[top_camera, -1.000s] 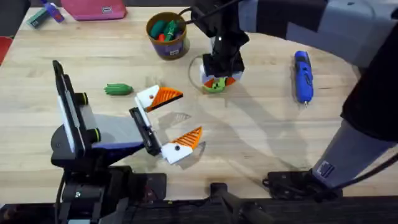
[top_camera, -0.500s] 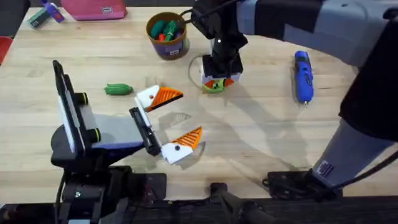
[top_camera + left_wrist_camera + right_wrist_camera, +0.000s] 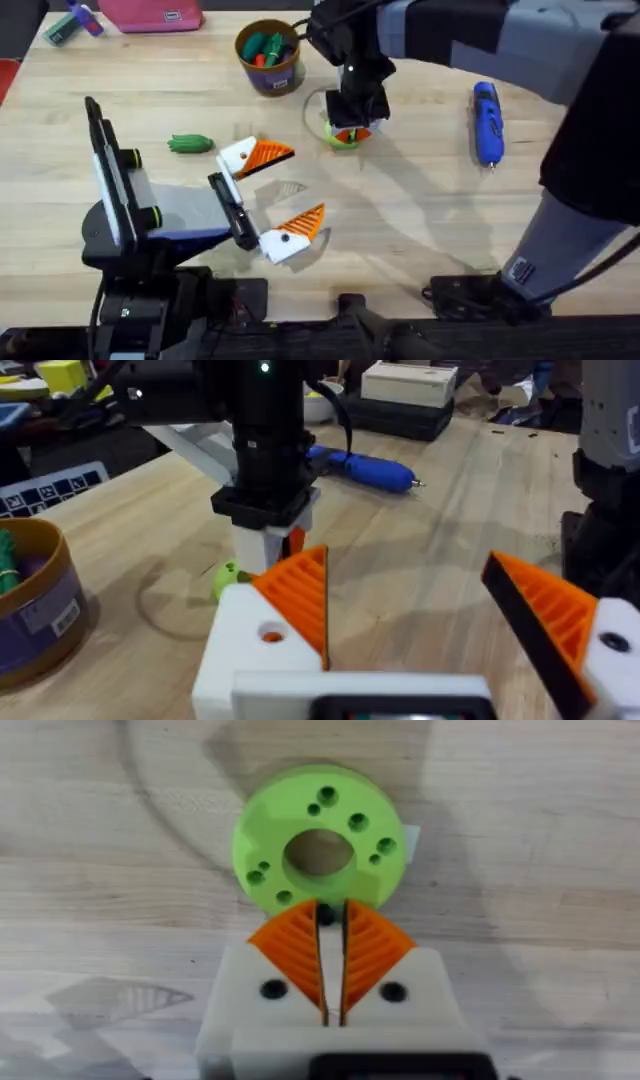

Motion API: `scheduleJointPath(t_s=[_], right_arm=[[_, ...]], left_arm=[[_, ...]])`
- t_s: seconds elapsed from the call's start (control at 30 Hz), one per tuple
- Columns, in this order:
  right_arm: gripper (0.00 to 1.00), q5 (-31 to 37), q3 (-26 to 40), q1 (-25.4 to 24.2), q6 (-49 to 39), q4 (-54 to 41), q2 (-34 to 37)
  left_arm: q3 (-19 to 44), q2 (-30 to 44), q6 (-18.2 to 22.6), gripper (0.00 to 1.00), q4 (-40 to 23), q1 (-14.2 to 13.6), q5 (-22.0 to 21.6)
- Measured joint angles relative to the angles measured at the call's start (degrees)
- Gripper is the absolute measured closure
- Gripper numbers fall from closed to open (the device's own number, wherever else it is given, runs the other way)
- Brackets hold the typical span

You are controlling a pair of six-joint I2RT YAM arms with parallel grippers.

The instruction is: Pick up the gripper from the table and insert it into the empty holder that is missing its gripper. Then pick up a screw, insert it into the mounting hole, and use the screwdriver to tighten it. Finally, clean up the table by picking up the vegetable and placing it into the bucket.

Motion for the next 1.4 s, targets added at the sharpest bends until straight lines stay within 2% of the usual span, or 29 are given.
scheduleJointPath(t_s=[0.1,0.13,0.7,0.9,1.03,1.17,1.3,1.4], right_arm=[[0.983,-0.07,0.00,0.00,0.02,0.22,0.02],[0.992,-0.04,0.00,0.00,0.16,0.23,0.02],[0.995,-0.05,0.00,0.00,0.15,0.59,-0.04],[0.995,0.71,0.36,0.18,-0.54,-3.12,-2.76],[0.996,1.01,3.42,0.56,-2.25,-7.58,-6.97],[0.996,0.98,9.18,1.52,-4.38,-10.08,-11.17],[0.996,0.98,14.00,1.77,-5.74,-12.27,-12.76],[0.996,1.00,15.06,1.77,-6.49,-12.35,-12.79]], left_arm=[[0.00,0.02,0.00,0.015,0.00,0.00,0.00],[0.00,0.01,0.00,0.014,0.01,0.00,0.00],[0.00,0.00,0.00,0.015,0.00,0.00,0.00],[0.00,0.02,0.01,0.015,0.02,0.00,0.00],[0.00,0.02,0.01,0.016,0.00,0.00,0.00],[0.00,0.02,0.00,0.015,0.00,0.00,0.00],[0.00,0.00,0.00,0.015,0.00,0.00,0.00],[0.00,0.02,0.02,0.015,0.00,0.00,0.00]])
